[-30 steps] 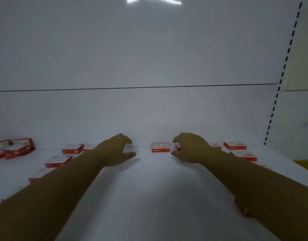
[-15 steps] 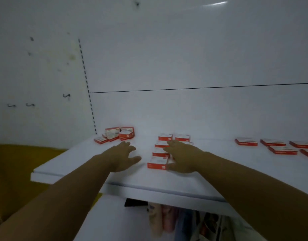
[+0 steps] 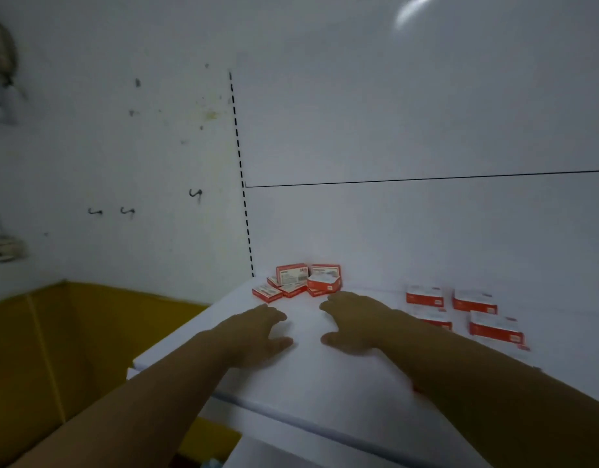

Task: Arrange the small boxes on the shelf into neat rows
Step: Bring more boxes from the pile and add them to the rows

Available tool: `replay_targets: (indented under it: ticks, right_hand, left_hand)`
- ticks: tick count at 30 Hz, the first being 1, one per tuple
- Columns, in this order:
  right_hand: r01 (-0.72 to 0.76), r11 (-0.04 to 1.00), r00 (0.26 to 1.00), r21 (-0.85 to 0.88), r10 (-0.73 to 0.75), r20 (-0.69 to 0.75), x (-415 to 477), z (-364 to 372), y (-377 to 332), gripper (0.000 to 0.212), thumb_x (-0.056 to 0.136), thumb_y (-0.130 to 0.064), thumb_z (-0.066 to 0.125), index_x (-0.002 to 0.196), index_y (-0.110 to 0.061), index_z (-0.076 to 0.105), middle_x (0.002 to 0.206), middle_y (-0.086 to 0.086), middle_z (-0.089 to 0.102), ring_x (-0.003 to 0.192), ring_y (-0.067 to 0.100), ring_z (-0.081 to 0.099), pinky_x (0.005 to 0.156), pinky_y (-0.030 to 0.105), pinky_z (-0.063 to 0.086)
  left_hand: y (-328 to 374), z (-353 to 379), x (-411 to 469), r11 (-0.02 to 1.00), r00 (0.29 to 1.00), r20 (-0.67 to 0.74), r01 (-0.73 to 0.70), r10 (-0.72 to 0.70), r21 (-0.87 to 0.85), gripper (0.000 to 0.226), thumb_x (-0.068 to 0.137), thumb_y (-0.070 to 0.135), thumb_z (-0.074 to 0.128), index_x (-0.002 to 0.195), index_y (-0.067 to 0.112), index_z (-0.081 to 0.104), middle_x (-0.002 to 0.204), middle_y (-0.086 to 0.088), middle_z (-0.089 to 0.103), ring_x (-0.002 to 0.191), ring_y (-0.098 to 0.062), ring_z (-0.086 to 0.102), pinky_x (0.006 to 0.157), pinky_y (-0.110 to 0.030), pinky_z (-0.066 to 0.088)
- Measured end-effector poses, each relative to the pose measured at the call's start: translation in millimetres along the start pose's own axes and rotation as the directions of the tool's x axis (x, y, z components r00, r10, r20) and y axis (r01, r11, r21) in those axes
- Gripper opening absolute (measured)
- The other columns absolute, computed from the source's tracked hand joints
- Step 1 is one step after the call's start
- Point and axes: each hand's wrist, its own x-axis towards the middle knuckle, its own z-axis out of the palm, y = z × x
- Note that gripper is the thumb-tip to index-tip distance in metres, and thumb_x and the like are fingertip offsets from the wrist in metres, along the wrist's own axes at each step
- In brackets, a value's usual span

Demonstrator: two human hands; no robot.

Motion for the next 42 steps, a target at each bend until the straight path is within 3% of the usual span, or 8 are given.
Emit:
replay_targets:
  ticks: [11, 16, 21, 23, 28, 32, 36, 42]
  right_hand:
    - [-0.041, 0.999, 0.953, -0.015, 0.035, -0.299, 127, -2, -8, 0.035, 0.089, -0.026, 0.052, 0.123, -0.016, 0.049, 0.120, 0.006, 0.054, 0.104, 0.021, 0.052, 0.086, 0.034, 0.047]
    - [-0.089, 0.995, 0.957, -0.046, 0.072, -0.282, 153, 0, -7, 0.043, 0.094, -0.026, 0.045, 0.134, -0.013, 0.039, 0.138, 0.010, 0.041, 0.117, 0.024, 0.046, 0.096, 0.039, 0.045]
    - [-0.189, 0.979, 0.931, -0.078, 0.154, -0.330, 161, 3, -13, 0.021, 0.091, -0.029, 0.048, 0.105, -0.015, 0.055, 0.110, 0.005, 0.056, 0.093, 0.020, 0.053, 0.085, 0.034, 0.044]
    - [-0.198, 0.979, 0.923, -0.040, 0.173, -0.343, 159, 4, -15, 0.011, 0.089, -0.028, 0.049, 0.093, -0.019, 0.052, 0.102, 0.003, 0.061, 0.085, 0.019, 0.054, 0.082, 0.033, 0.043]
    - [-0.106, 0.994, 0.965, -0.012, 0.100, -0.241, 154, 6, -20, 0.036, 0.085, -0.028, 0.057, 0.120, -0.020, 0.057, 0.115, 0.001, 0.060, 0.102, 0.019, 0.055, 0.093, 0.033, 0.043]
    - [-0.143, 0.989, 0.982, -0.042, 0.136, -0.131, 159, -3, -20, 0.035, 0.083, -0.028, 0.059, 0.118, -0.026, 0.058, 0.124, -0.004, 0.058, 0.108, 0.017, 0.054, 0.097, 0.037, 0.040]
    - [-0.177, 0.980, 0.981, -0.094, 0.167, -0.099, 167, -10, -19, 0.039, 0.084, -0.029, 0.059, 0.123, -0.028, 0.054, 0.122, -0.004, 0.060, 0.107, 0.018, 0.054, 0.093, 0.034, 0.042]
    - [-0.231, 0.967, 0.973, -0.108, 0.230, -0.022, 173, -15, -24, 0.038, 0.080, -0.033, 0.066, 0.117, -0.024, 0.059, 0.121, 0.000, 0.058, 0.106, 0.019, 0.052, 0.090, 0.033, 0.041]
  left_hand:
    - [-105, 1, 65, 0.993, 0.993, -0.096, 0.059, -0.069, -0.101, 0.054, 0.084, 0.040, 0.057, 0.134, 0.035, 0.037, 0.143, 0.010, 0.038, 0.125, -0.011, 0.041, 0.101, -0.024, 0.032]
    - [-127, 4, 116, 0.983, 0.988, -0.138, -0.088, 0.066, -0.164, 0.045, 0.086, 0.029, 0.057, 0.130, 0.029, 0.046, 0.135, 0.008, 0.047, 0.121, -0.011, 0.044, 0.100, -0.025, 0.034]
    - [-145, 4, 153, 0.929, 0.942, -0.145, -0.325, 0.303, -0.175, 0.032, 0.088, 0.036, 0.054, 0.120, 0.033, 0.055, 0.122, 0.010, 0.058, 0.106, -0.005, 0.052, 0.084, -0.013, 0.036]
    - [-150, 5, 166, 0.922, 0.933, -0.093, -0.359, 0.349, -0.145, 0.034, 0.087, 0.038, 0.055, 0.121, 0.033, 0.055, 0.126, 0.009, 0.057, 0.109, -0.006, 0.051, 0.090, -0.017, 0.036]
    - [-161, 1, 183, 0.928, 0.934, 0.000, -0.354, 0.356, -0.118, 0.037, 0.079, 0.033, 0.067, 0.115, 0.030, 0.059, 0.128, 0.005, 0.055, 0.113, -0.011, 0.049, 0.092, -0.021, 0.036]
    - [-166, 0, 182, 0.911, 0.927, -0.022, -0.372, 0.374, -0.177, 0.037, 0.076, 0.032, 0.071, 0.111, 0.026, 0.058, 0.117, 0.003, 0.059, 0.096, -0.008, 0.052, 0.076, -0.016, 0.040]
    - [-171, 0, 176, 0.911, 0.929, -0.023, -0.367, 0.370, -0.186, 0.055, 0.077, 0.037, 0.069, 0.127, 0.023, 0.050, 0.119, 0.002, 0.055, 0.091, -0.006, 0.049, 0.078, -0.016, 0.041]
    - [-194, -5, 166, 0.870, 0.879, -0.189, -0.467, 0.438, -0.159, 0.040, 0.070, 0.039, 0.073, 0.106, 0.029, 0.060, 0.101, 0.009, 0.057, 0.087, -0.003, 0.050, 0.077, -0.018, 0.045]
